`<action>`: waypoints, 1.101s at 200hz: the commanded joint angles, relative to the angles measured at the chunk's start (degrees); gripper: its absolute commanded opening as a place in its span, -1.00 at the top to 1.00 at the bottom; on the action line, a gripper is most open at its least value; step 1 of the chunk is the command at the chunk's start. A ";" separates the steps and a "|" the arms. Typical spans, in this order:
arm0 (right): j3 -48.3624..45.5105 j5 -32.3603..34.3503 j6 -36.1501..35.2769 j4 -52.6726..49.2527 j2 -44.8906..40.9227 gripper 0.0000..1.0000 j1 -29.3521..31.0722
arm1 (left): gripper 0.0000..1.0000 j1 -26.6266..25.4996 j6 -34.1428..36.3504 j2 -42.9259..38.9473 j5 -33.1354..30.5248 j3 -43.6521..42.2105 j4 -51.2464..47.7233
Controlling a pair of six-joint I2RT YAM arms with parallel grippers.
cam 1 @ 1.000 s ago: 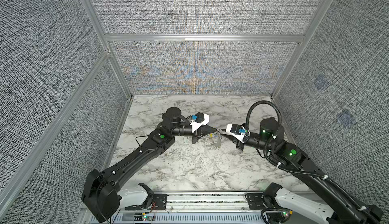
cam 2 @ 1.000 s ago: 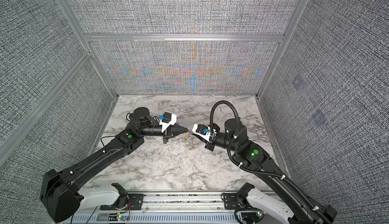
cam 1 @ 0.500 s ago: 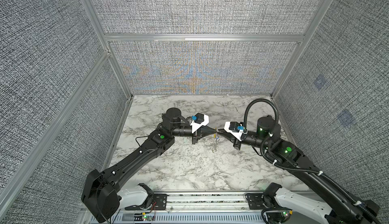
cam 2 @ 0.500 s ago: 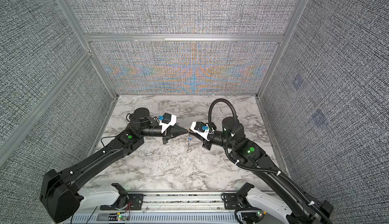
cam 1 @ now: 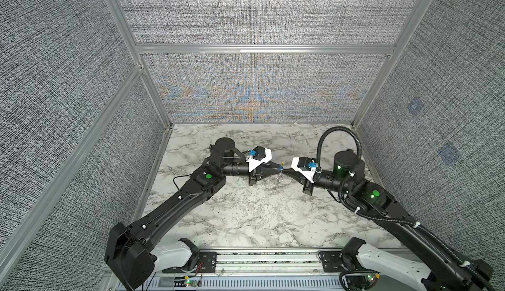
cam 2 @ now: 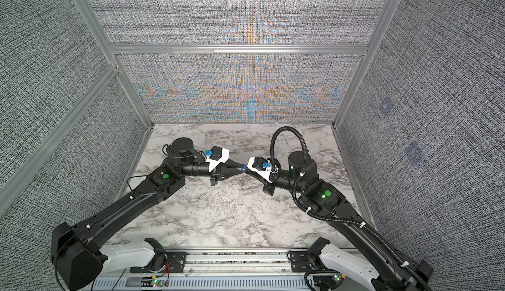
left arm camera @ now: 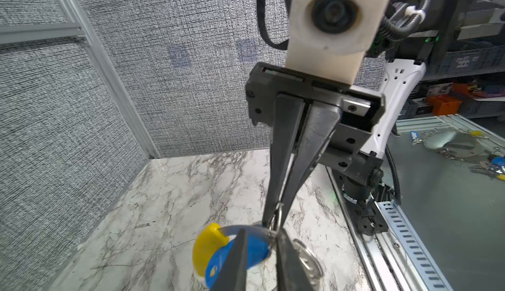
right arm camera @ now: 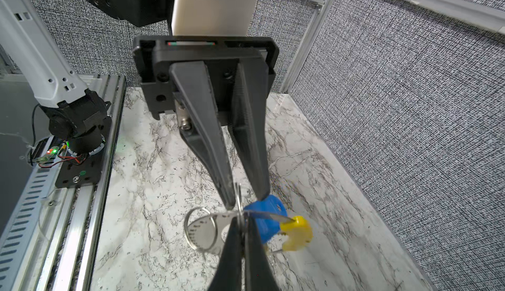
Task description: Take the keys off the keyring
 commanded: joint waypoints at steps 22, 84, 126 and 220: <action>2.04 2.13 0.26 -4.59 0.99 1.00 0.03 | 0.34 -0.55 12.09 -1.32 -10.38 4.59 -13.14; 5.97 2.42 1.17 -11.06 4.07 1.00 0.04 | 0.33 -7.56 25.09 -0.66 -25.01 10.20 -22.92; 6.38 2.40 1.53 -12.51 4.46 1.00 -0.03 | 0.37 -12.03 29.11 1.35 -32.07 12.29 -25.44; 5.77 2.58 0.04 -12.82 4.16 1.00 -0.02 | 0.73 -13.90 29.60 4.19 -34.40 14.90 -27.52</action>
